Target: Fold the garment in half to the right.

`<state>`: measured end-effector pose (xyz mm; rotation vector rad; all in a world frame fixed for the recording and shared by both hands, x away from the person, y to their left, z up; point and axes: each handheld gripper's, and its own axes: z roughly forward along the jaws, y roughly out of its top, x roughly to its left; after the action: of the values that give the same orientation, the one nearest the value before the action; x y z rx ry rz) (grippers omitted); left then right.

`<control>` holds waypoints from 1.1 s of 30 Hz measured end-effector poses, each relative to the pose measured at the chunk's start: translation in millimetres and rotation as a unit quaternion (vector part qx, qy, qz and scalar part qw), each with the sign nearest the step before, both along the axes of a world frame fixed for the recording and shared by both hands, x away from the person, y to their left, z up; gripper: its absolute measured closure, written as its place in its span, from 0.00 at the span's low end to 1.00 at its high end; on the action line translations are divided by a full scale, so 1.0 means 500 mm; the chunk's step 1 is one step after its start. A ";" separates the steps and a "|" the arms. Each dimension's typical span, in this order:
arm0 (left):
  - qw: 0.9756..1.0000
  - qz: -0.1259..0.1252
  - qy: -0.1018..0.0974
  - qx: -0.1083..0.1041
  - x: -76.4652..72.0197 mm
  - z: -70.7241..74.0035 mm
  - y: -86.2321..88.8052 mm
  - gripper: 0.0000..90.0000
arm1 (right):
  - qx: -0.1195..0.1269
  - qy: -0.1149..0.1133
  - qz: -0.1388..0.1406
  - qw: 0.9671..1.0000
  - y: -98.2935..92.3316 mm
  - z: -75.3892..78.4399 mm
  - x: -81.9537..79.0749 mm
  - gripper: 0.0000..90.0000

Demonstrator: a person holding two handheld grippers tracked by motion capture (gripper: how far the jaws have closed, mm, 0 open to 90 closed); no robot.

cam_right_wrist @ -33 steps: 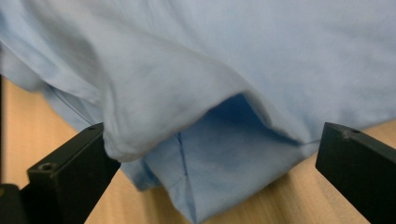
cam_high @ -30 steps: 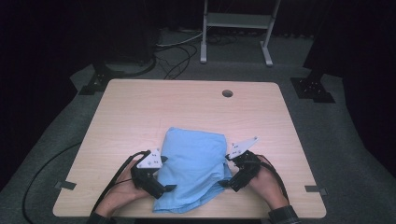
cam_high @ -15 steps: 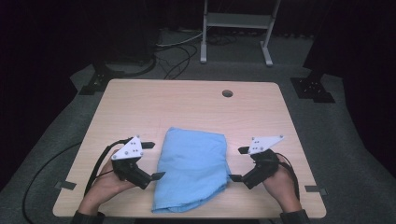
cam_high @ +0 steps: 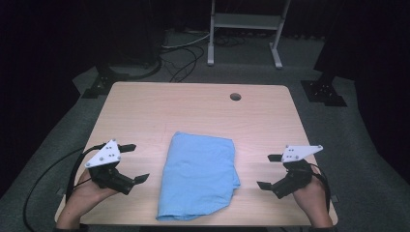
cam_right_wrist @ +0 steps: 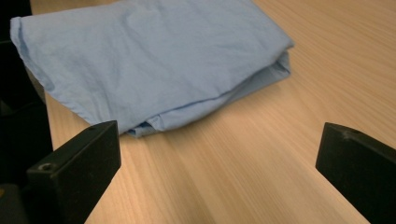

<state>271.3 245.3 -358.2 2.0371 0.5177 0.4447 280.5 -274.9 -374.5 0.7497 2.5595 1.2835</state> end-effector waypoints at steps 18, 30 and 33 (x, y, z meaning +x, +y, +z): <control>0.990 0.064 0.089 0.093 0.000 -0.134 0.101 0.00 | -0.041 0.030 -0.107 0.993 -0.107 -0.128 -0.042 0.00; 0.988 0.065 0.107 0.087 -0.009 -0.172 0.121 0.00 | -0.054 0.029 -0.134 0.989 -0.129 -0.149 -0.062 0.00; 0.988 0.066 0.111 0.086 -0.007 -0.172 0.122 0.00 | -0.056 0.028 -0.135 0.989 -0.128 -0.149 -0.063 0.00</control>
<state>267.5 306.1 -444.4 2.2411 0.7745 0.3526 249.2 -338.8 -448.9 1.0784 2.4407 1.0403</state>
